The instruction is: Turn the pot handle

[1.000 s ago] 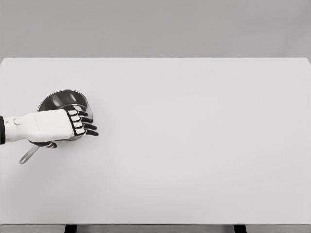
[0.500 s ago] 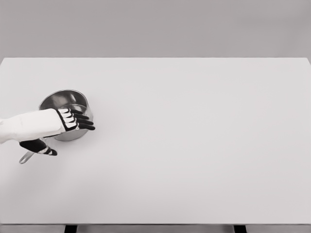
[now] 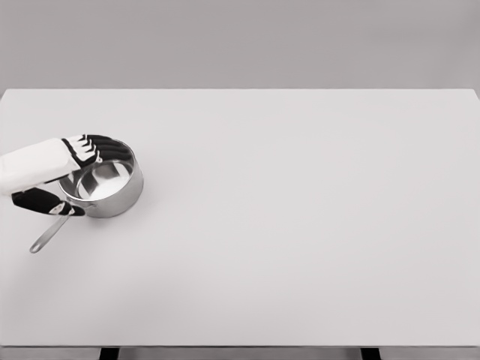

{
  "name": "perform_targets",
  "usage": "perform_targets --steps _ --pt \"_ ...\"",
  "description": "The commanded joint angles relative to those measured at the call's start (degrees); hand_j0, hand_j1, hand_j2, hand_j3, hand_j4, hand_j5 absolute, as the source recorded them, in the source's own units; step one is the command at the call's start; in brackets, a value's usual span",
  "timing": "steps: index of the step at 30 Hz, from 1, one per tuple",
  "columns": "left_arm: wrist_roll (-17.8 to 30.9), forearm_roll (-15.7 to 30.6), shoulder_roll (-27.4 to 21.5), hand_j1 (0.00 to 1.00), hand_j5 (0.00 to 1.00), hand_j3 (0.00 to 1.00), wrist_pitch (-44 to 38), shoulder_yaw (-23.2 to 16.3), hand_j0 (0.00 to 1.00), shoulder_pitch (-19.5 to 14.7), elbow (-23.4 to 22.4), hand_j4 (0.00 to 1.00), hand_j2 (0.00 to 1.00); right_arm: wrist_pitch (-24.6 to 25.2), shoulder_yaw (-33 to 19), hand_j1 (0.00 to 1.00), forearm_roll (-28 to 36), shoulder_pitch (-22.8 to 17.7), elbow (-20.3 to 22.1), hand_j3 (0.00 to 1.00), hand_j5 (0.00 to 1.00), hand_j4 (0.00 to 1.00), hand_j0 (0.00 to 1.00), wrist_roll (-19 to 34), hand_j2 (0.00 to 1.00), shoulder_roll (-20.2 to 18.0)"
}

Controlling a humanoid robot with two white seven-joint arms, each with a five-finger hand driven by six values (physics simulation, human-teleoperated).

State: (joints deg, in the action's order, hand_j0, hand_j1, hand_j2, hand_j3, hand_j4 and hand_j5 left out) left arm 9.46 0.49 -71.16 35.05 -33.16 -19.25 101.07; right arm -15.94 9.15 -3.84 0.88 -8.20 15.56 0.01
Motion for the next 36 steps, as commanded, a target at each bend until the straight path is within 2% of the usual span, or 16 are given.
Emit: perform_targets --steps 1,3,5,6,7,11,17,23,28,30,33,36 --pt "-2.25 0.65 0.15 1.0 1.0 1.0 -0.05 0.21 1.0 0.0 0.01 1.0 1.0 -0.05 -0.01 1.0 0.06 0.0 0.02 1.0 1.0 1.0 1.0 -0.01 1.0 -0.01" --pt "-7.34 -0.49 0.76 1.0 1.0 1.0 -0.05 2.31 1.0 0.09 0.01 1.0 1.0 0.03 -0.01 1.0 -0.03 0.0 0.02 1.0 1.0 1.0 1.0 -0.01 1.0 -0.01" --pt "-15.86 -5.41 2.08 1.0 1.0 1.0 -0.05 4.95 1.0 0.7 0.01 1.0 1.0 -0.05 -0.01 1.0 -0.03 0.0 -0.06 1.0 1.0 1.0 1.0 -0.01 1.0 -0.01" --pt "-19.91 -8.4 3.57 1.0 1.0 1.0 -0.05 5.04 1.0 0.7 0.01 1.0 1.0 -0.05 -0.01 1.0 -0.03 0.0 0.02 1.0 1.0 1.0 1.0 -0.01 1.0 -0.01" --pt "-21.76 -9.55 4.28 1.0 1.0 1.0 -0.05 5.04 1.0 1.4 0.01 1.0 1.0 -0.05 -0.01 1.0 -0.03 0.0 0.02 1.0 1.0 1.0 1.0 -0.01 1.0 -0.01" --pt "-21.85 -11.39 3.84 1.0 1.0 1.0 -0.05 5.21 1.0 4.48 0.01 1.0 1.0 -0.05 -0.01 1.0 -0.03 0.0 0.02 1.0 1.0 1.0 1.0 -0.01 1.0 -0.01" --pt "-21.85 -11.48 3.57 1.0 1.0 1.0 -0.05 5.22 1.0 9.14 0.01 1.0 1.0 0.03 -0.01 1.0 -0.03 0.0 -0.06 1.0 1.0 1.0 1.0 -0.01 1.0 -0.01" --pt "-21.85 -14.12 4.19 1.0 1.0 1.0 -0.05 5.22 1.0 11.16 0.01 1.0 1.0 0.03 -0.01 1.0 -0.03 0.0 0.02 1.0 1.0 1.0 1.0 -0.01 1.0 -0.01" --pt "-21.59 -14.56 4.1 1.0 1.0 1.0 -0.05 5.3 1.0 12.04 0.01 1.0 1.0 0.03 -0.01 1.0 -0.03 0.0 0.02 1.0 1.0 1.0 1.0 -0.01 1.0 -0.01" --pt "-21.41 -15.61 3.84 1.0 1.0 1.0 -0.05 7.23 1.0 13.09 0.01 1.0 1.0 -0.05 -0.01 1.0 -0.03 0.0 0.02 1.0 1.0 1.0 1.0 -0.01 1.0 -0.01" --pt "-21.06 -15.79 3.58 1.0 1.0 1.0 -0.05 12.68 1.0 18.63 0.01 1.0 1.0 0.03 -0.01 1.0 -0.03 0.09 0.02 1.0 1.0 1.0 1.0 0.08 1.0 -0.01" --pt "-20.97 -15.87 3.58 1.0 1.0 1.0 -0.05 13.04 1.0 19.07 0.01 1.0 1.0 -0.05 -0.01 1.0 -0.03 0.0 0.02 1.0 1.0 1.0 1.0 -0.01 1.0 -0.01"
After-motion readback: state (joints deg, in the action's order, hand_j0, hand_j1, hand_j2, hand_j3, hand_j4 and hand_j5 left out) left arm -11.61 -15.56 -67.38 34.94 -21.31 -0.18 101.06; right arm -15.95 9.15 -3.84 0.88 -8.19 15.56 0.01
